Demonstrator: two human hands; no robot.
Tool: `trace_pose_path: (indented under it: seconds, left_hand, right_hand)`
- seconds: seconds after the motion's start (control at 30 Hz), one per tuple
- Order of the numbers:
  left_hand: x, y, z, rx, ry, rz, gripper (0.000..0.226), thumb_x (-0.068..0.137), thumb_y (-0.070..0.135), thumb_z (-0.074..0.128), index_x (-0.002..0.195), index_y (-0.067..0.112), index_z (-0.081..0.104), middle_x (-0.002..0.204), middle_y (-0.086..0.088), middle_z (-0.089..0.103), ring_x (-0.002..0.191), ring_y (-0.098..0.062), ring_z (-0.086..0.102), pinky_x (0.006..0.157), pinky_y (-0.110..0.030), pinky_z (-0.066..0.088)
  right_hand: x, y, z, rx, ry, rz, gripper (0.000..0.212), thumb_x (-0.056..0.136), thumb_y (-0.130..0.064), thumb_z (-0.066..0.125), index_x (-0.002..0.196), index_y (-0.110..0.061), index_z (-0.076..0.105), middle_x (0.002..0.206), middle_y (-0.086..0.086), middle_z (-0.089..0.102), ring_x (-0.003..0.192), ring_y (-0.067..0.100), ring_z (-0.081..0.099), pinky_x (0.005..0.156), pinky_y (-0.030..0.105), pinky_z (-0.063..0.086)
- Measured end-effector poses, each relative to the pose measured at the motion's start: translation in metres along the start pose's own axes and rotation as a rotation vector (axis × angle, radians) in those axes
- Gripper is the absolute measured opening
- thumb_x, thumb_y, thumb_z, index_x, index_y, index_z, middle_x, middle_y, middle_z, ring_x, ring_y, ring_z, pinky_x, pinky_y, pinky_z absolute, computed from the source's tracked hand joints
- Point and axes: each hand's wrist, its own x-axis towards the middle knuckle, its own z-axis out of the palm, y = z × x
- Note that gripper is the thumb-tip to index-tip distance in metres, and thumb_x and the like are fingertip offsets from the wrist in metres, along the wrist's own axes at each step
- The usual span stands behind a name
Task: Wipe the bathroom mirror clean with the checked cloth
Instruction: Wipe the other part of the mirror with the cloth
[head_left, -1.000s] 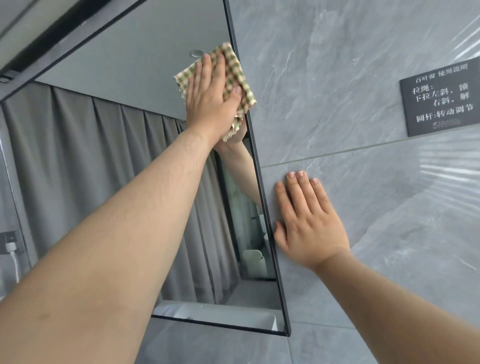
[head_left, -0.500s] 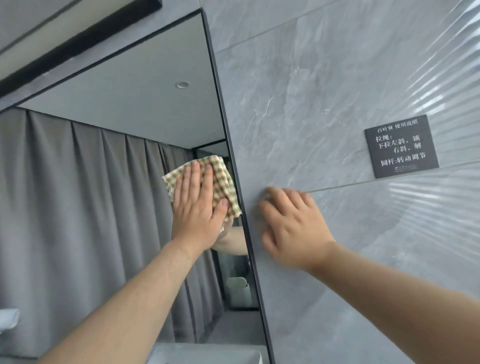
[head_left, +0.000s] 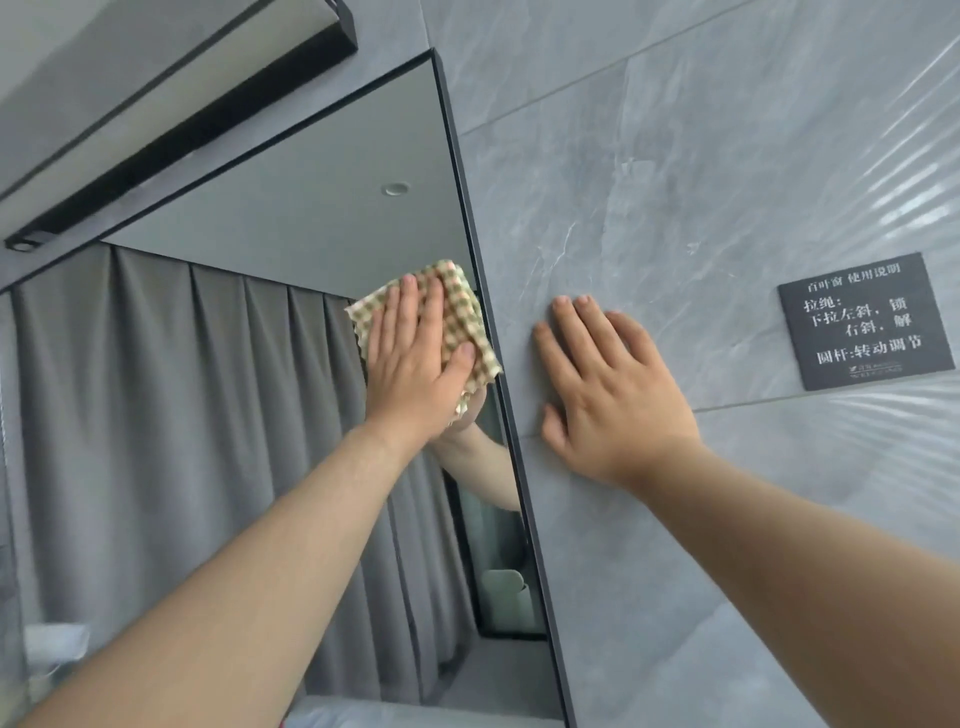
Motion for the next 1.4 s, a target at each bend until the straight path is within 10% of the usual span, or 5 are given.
trace_pose_path:
  seconds: [0.7,1.4]
  left_hand:
    - [0.194,0.021,-0.073,0.004,0.071,-0.155,0.063,0.105,0.047,0.02,0.16,0.025,-0.002,0.168,-0.001,-0.007,0.154,-0.016,-0.008,0.124,-0.036,-0.007]
    - [-0.025,-0.024,0.008,0.076,0.023,0.234,0.064,0.102,0.041,0.022,0.159,0.014,0.012,0.167,-0.01,0.004,0.155,-0.021,-0.001,0.125,-0.043,0.001]
  right_hand:
    - [0.0,-0.001,0.004,-0.058,0.046,0.004,0.072,0.084,-0.041,0.042,0.143,0.001,0.046,0.151,0.026,0.04,0.14,0.042,0.039,0.115,0.052,0.026]
    - [0.0,-0.002,0.003,-0.061,0.053,0.019,0.071,0.082,-0.039,0.044,0.142,-0.001,0.048,0.151,0.025,0.042,0.14,0.041,0.04,0.113,0.052,0.028]
